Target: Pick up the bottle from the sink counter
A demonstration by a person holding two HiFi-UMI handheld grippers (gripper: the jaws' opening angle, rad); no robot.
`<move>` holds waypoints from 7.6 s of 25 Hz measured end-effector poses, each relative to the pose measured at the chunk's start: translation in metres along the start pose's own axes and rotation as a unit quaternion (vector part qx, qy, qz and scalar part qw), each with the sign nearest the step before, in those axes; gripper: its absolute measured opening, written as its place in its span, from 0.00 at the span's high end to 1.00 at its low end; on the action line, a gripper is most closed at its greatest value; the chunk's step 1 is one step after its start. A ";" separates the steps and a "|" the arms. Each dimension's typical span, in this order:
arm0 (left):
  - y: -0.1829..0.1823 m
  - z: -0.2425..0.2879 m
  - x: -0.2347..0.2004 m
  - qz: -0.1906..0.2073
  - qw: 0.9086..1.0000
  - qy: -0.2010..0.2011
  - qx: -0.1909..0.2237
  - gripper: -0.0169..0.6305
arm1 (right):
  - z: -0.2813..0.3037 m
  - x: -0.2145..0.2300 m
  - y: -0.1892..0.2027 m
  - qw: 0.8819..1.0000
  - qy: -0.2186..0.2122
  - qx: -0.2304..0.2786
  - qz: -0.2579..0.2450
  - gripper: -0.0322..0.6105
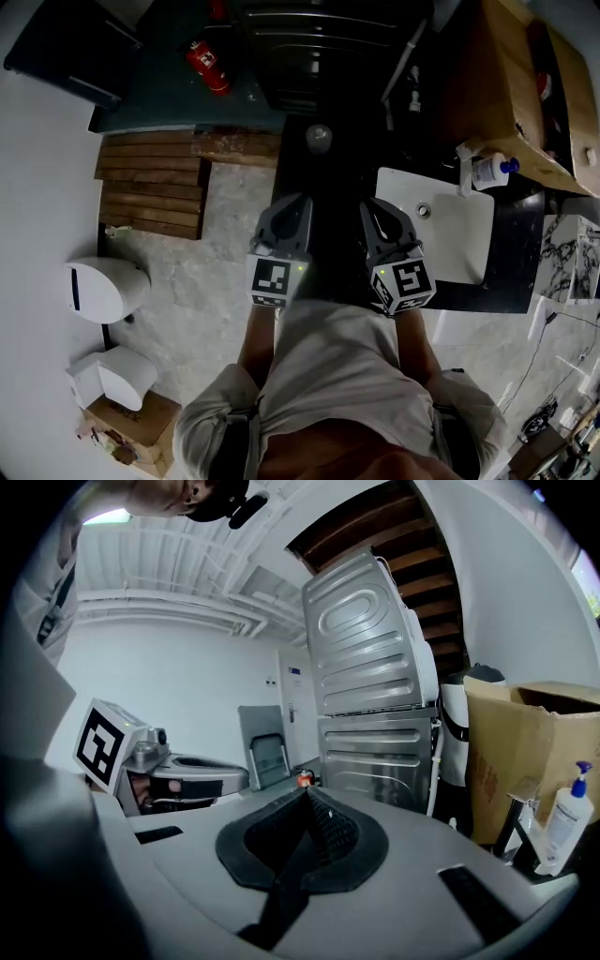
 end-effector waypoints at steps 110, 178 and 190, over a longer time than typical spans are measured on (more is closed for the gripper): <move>0.155 0.209 -0.065 -0.004 0.983 0.121 -0.141 0.49 | 0.127 0.039 0.113 0.991 0.033 -0.122 0.041 0.95; 0.020 0.108 0.004 0.027 0.992 0.117 -0.034 0.47 | 0.015 0.044 0.024 0.998 0.055 -0.018 -0.028 0.95; -0.020 0.073 0.033 0.031 0.991 0.131 -0.003 0.47 | -0.021 0.044 -0.014 0.997 0.063 0.013 -0.050 0.95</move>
Point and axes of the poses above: the fingertips, and each gripper's own axes: z forward along the fingers, x to its right, y out of its underside, the point moved 4 cm from there along -z, backward along the fingers, and after that the axes turned 4 degrees about x, right-handed, at the moved point
